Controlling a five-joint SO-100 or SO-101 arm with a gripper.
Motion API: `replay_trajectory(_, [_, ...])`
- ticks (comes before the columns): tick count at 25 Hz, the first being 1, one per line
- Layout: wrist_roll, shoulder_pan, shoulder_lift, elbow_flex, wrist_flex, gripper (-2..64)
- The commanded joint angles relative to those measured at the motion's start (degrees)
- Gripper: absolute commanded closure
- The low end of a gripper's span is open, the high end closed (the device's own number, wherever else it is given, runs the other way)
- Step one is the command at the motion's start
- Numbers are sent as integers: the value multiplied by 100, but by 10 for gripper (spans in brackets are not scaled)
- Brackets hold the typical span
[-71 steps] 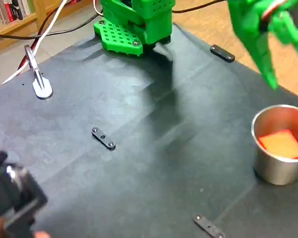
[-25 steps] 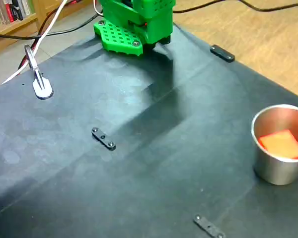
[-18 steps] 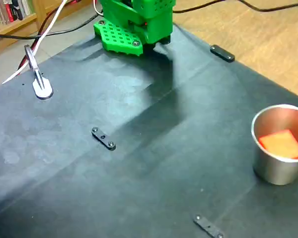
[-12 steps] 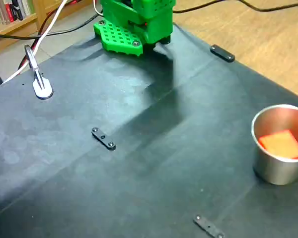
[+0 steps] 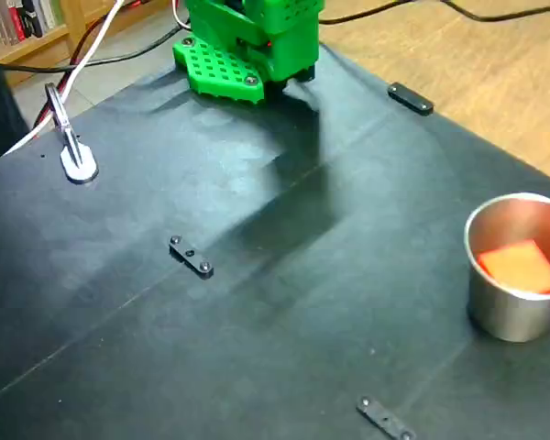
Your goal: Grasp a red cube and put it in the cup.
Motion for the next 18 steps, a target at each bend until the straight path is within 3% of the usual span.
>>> replay_trajectory(1, [-26, -18, 105, -18, 26, 342])
replay_trajectory(18, [-26, -18, 105, -9, 26, 347])
